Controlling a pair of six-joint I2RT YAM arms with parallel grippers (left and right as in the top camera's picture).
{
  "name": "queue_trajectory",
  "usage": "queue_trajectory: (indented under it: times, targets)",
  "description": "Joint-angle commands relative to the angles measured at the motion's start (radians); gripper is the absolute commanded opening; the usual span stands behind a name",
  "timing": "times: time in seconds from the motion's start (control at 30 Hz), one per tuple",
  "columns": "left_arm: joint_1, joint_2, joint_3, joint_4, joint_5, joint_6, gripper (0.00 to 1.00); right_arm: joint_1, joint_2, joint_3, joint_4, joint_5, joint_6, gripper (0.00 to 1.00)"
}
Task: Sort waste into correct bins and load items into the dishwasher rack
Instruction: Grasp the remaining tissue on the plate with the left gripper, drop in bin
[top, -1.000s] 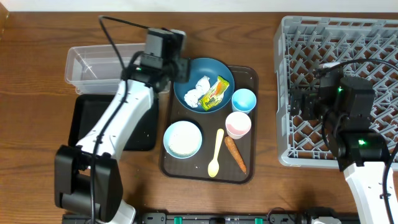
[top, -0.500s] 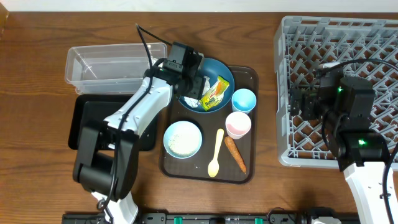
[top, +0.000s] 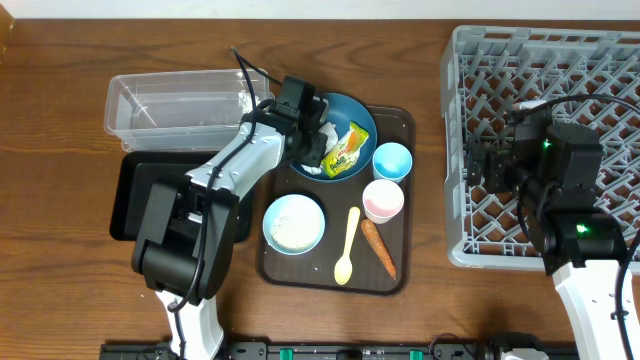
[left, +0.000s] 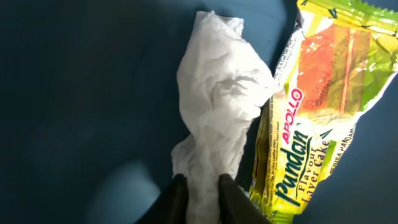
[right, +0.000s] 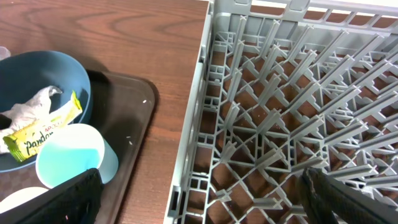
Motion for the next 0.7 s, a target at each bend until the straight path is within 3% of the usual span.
queue_trajectory:
  times: [0.0, 0.43, 0.67]
  targets:
    - [0.002, -0.017, 0.005, 0.008, 0.005, 0.009, 0.1, 0.004, 0.006, 0.022, -0.003, -0.007, 0.006, 0.99]
    - [0.153, -0.32, 0.053, 0.042, -0.134, 0.009, 0.06, 0.004, 0.006, 0.022, -0.001, -0.006, 0.005, 0.99]
    - [0.308, -0.33, 0.05, 0.044, -0.134, 0.009, 0.07, 0.004, 0.006, 0.022, -0.002, -0.007, 0.006, 0.99]
